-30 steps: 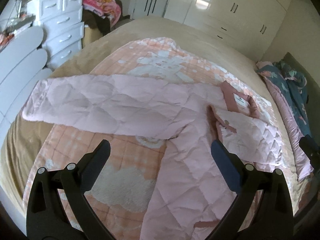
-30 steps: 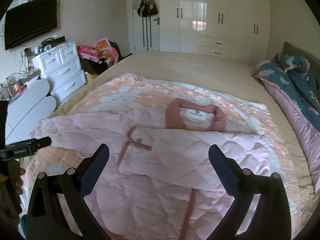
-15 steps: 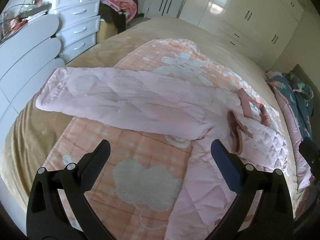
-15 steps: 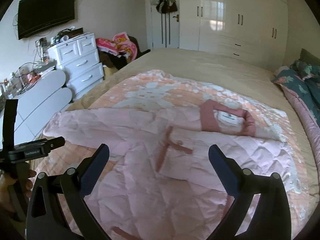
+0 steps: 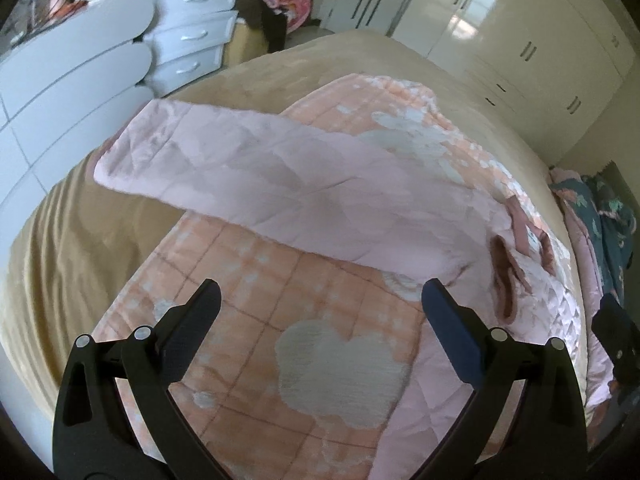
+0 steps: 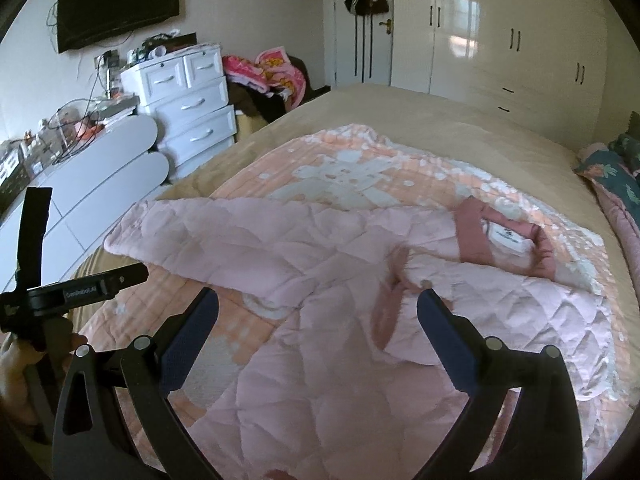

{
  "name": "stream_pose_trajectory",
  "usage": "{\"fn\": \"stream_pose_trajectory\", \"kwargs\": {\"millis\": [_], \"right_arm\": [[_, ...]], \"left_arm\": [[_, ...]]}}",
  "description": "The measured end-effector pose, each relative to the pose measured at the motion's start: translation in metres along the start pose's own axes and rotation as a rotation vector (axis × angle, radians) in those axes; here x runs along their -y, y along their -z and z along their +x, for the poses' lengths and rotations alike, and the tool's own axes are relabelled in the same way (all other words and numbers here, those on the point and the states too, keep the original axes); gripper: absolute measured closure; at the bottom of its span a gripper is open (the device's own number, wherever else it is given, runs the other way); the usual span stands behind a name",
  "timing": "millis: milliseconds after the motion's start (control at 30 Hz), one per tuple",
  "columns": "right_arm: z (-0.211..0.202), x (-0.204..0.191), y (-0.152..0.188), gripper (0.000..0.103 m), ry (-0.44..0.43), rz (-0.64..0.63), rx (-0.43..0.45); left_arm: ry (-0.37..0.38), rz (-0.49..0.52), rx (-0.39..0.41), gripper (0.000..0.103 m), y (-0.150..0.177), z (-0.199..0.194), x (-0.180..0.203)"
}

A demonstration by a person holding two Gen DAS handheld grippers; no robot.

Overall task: Fold large clothes
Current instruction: 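Move the left tool toward the cuff of the other outstretched sleeve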

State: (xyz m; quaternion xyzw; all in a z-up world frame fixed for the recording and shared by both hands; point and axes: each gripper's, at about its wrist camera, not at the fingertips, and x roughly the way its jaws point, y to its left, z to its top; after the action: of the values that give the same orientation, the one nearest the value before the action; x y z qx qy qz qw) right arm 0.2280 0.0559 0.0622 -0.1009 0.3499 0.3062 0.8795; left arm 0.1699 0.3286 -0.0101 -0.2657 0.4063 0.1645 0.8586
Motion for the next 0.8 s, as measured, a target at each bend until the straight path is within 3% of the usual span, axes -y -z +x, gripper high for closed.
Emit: {"fn": "stream_pose_trajectory", "kwargs": {"millis": [367, 800], "right_arm": [[0.037, -0.032, 0.007, 0.004, -0.046, -0.053, -0.052], [0.073, -0.055, 0.015, 0.004, -0.091, -0.083, -0.11]], "left_arm": [[-0.011, -0.108, -0.033, 0.009, 0.0, 0.02, -0.048], [0.042, -0.304, -0.033, 0.009, -0.002, 0.047, -0.101]]}}
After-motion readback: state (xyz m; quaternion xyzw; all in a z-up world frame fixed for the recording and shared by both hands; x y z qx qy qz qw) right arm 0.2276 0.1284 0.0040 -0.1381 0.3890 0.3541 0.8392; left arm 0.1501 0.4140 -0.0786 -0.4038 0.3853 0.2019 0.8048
